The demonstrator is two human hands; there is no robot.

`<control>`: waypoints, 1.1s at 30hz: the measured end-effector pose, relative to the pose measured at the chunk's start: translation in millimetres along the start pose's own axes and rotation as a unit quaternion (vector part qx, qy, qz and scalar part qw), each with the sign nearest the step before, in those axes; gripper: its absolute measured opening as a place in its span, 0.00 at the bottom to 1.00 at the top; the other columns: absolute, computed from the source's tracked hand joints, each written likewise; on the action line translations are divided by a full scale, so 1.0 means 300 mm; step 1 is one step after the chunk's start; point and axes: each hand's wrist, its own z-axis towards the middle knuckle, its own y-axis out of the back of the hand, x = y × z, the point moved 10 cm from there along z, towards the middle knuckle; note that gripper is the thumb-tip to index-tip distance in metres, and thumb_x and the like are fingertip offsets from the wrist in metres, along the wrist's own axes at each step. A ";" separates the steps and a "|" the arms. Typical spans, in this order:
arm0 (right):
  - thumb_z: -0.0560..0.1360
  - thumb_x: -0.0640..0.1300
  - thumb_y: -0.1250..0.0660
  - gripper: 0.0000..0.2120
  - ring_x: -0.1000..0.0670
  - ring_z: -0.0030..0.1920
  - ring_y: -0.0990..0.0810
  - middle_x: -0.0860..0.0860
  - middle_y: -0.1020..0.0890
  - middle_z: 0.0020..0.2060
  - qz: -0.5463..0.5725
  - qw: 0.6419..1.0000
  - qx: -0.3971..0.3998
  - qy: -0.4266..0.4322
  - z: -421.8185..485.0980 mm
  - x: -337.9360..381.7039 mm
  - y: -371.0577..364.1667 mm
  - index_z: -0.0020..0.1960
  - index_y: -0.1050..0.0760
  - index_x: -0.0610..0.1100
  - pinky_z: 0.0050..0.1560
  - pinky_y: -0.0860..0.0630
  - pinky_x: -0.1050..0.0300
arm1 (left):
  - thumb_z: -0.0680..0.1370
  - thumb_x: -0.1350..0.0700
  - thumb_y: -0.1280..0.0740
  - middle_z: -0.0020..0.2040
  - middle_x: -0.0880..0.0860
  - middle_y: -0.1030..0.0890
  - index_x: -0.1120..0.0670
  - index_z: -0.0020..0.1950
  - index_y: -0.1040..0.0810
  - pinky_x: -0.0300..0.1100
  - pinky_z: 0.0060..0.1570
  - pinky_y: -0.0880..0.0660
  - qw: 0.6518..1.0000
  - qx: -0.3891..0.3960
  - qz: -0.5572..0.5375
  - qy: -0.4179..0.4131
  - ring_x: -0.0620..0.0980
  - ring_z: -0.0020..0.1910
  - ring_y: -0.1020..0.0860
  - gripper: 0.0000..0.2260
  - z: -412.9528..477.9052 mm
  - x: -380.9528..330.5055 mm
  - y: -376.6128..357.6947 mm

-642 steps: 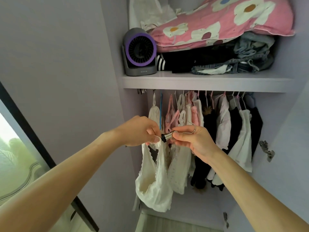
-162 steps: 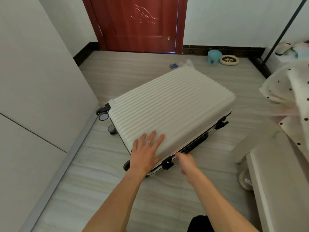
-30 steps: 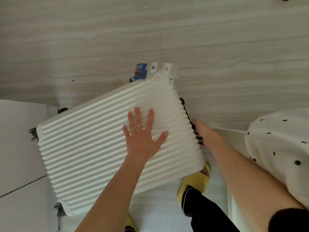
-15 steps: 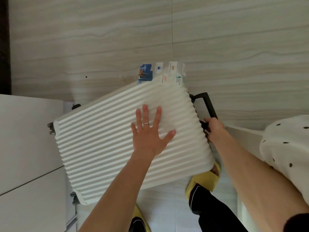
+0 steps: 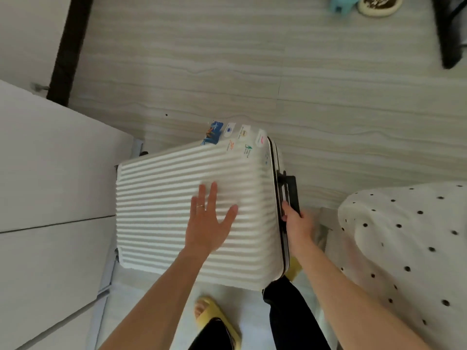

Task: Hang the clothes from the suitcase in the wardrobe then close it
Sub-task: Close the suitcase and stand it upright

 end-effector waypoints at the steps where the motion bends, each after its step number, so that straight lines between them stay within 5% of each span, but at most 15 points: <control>1: 0.75 0.56 0.29 0.12 0.50 0.38 0.23 0.51 0.19 0.36 -0.029 0.999 0.004 0.019 -0.085 0.029 0.003 0.43 0.21 0.47 0.38 0.30 0.55 | 0.75 0.26 0.49 0.80 0.41 0.67 0.36 0.79 0.65 0.55 0.79 0.52 0.999 -0.005 -0.047 0.023 0.49 0.80 0.64 0.39 -0.061 0.019 0.038; 8: 0.77 0.52 0.31 0.18 0.50 0.29 0.23 0.48 0.20 0.29 -0.177 0.967 0.073 0.171 -0.740 0.168 -0.099 0.39 0.21 0.37 0.32 0.29 0.55 | 0.75 0.26 0.50 0.82 0.46 0.48 0.41 0.81 0.51 0.49 0.77 0.50 0.964 -0.099 -0.240 0.061 0.48 0.80 0.49 0.38 -0.459 0.233 0.329; 14: 0.77 0.60 0.35 0.20 0.49 0.35 0.18 0.53 0.17 0.32 -0.301 0.906 0.132 0.267 -1.172 0.196 -0.315 0.37 0.21 0.45 0.43 0.22 0.52 | 0.71 0.25 0.39 0.77 0.46 0.36 0.40 0.80 0.47 0.52 0.71 0.33 0.944 -0.124 -0.287 0.102 0.52 0.73 0.32 0.42 -0.763 0.467 0.458; 18: 0.76 0.60 0.36 0.21 0.46 0.37 0.18 0.51 0.18 0.31 -0.375 0.863 0.152 0.302 -1.300 0.178 -0.472 0.40 0.20 0.43 0.52 0.22 0.47 | 0.74 0.28 0.38 0.76 0.46 0.33 0.38 0.80 0.47 0.43 0.58 0.31 0.938 -0.145 -0.285 0.132 0.52 0.71 0.30 0.38 -0.879 0.647 0.500; 21: 0.75 0.57 0.36 0.18 0.43 0.56 0.22 0.48 0.21 0.52 -0.468 0.782 0.114 0.396 -1.342 0.166 -0.580 0.50 0.23 0.42 0.64 0.29 0.40 | 0.78 0.32 0.41 0.75 0.52 0.32 0.42 0.80 0.46 0.46 0.59 0.31 0.917 -0.161 -0.306 0.197 0.56 0.71 0.31 0.34 -0.907 0.801 0.472; 23: 0.74 0.55 0.34 0.29 0.42 0.70 0.35 0.47 0.34 0.71 -0.517 0.729 0.062 0.444 -1.340 0.166 -0.587 0.69 0.32 0.41 0.72 0.39 0.40 | 0.78 0.32 0.41 0.74 0.54 0.30 0.42 0.80 0.44 0.51 0.62 0.30 0.905 -0.168 -0.324 0.221 0.57 0.71 0.30 0.33 -0.915 0.857 0.445; 25: 0.73 0.54 0.34 0.36 0.42 0.74 0.41 0.48 0.44 0.77 -0.532 0.683 0.022 0.499 -1.339 0.163 -0.584 0.75 0.39 0.40 0.73 0.43 0.40 | 0.77 0.32 0.39 0.72 0.53 0.28 0.41 0.78 0.41 0.50 0.60 0.28 0.891 -0.177 -0.347 0.232 0.57 0.68 0.28 0.32 -0.948 0.885 0.402; 28: 0.75 0.60 0.38 0.36 0.40 0.77 0.47 0.44 0.50 0.79 -0.550 0.633 -0.004 0.545 -1.305 0.136 -0.545 0.79 0.47 0.52 0.72 0.45 0.34 | 0.80 0.34 0.42 0.76 0.53 0.33 0.38 0.79 0.44 0.56 0.66 0.29 0.881 -0.199 -0.346 0.253 0.58 0.71 0.32 0.28 -1.002 0.848 0.333; 30: 0.78 0.63 0.43 0.34 0.41 0.79 0.53 0.44 0.52 0.80 -0.571 0.612 0.014 0.547 -1.299 0.100 -0.564 0.79 0.54 0.59 0.72 0.46 0.31 | 0.84 0.39 0.48 0.81 0.51 0.45 0.32 0.79 0.50 0.57 0.74 0.39 0.892 -0.246 -0.296 0.239 0.57 0.76 0.39 0.24 -1.037 0.801 0.339; 33: 0.79 0.62 0.50 0.33 0.40 0.79 0.56 0.42 0.52 0.80 -0.591 0.584 0.047 0.555 -1.329 0.050 -0.624 0.81 0.57 0.57 0.72 0.44 0.31 | 0.84 0.51 0.49 0.82 0.46 0.57 0.31 0.79 0.56 0.58 0.78 0.52 0.917 -0.299 -0.186 0.188 0.52 0.81 0.53 0.27 -1.073 0.747 0.355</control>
